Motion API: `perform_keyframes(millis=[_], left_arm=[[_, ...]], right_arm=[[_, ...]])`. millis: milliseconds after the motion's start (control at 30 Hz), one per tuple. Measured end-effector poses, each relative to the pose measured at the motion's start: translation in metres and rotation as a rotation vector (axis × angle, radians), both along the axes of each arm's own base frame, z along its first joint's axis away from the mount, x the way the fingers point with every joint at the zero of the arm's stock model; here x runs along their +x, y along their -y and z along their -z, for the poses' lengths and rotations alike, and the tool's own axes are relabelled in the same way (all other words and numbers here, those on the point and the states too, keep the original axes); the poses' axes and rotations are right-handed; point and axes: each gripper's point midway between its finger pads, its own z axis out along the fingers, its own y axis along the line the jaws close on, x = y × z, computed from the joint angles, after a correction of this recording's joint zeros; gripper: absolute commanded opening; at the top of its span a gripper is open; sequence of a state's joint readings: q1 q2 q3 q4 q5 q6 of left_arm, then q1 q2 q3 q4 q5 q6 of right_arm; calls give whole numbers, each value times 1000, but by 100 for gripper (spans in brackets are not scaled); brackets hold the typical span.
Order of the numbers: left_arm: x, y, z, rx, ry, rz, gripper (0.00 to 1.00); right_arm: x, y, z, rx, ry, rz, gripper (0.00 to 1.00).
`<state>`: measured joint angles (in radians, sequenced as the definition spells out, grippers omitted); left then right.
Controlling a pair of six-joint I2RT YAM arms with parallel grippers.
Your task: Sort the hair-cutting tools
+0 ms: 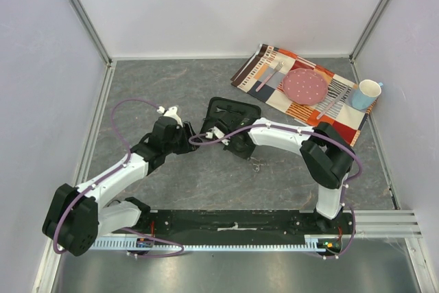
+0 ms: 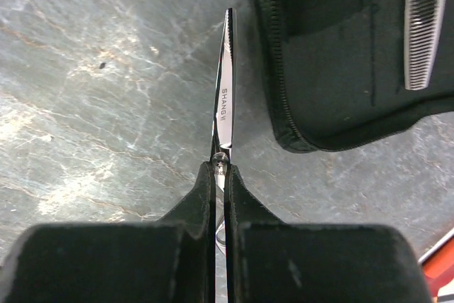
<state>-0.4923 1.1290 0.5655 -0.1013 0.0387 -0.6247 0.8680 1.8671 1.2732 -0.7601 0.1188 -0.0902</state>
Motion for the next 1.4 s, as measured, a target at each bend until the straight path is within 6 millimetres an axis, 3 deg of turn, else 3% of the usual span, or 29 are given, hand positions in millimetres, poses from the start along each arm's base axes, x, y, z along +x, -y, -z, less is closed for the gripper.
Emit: perform_keyframes(millis=[200, 433, 533, 733, 1000, 1400], left_arm=[[0, -1, -1, 1, 4, -4, 57], [-3, -2, 4, 7, -7, -4, 57], [-3, -2, 4, 7, -7, -4, 57], [-6, -4, 2, 9, -11, -3, 57], [-6, -4, -6, -4, 12, -3, 57], [-6, -4, -6, -4, 11, -2, 57]], right_arm=[[8, 4, -15, -12, 49, 18, 0], [21, 8, -58, 25, 147, 48, 0], [31, 12, -65, 25, 173, 71, 0], [39, 26, -60, -31, 176, 103, 0], [42, 29, -32, -107, 129, 90, 0], [39, 31, -11, -155, 86, 78, 0]])
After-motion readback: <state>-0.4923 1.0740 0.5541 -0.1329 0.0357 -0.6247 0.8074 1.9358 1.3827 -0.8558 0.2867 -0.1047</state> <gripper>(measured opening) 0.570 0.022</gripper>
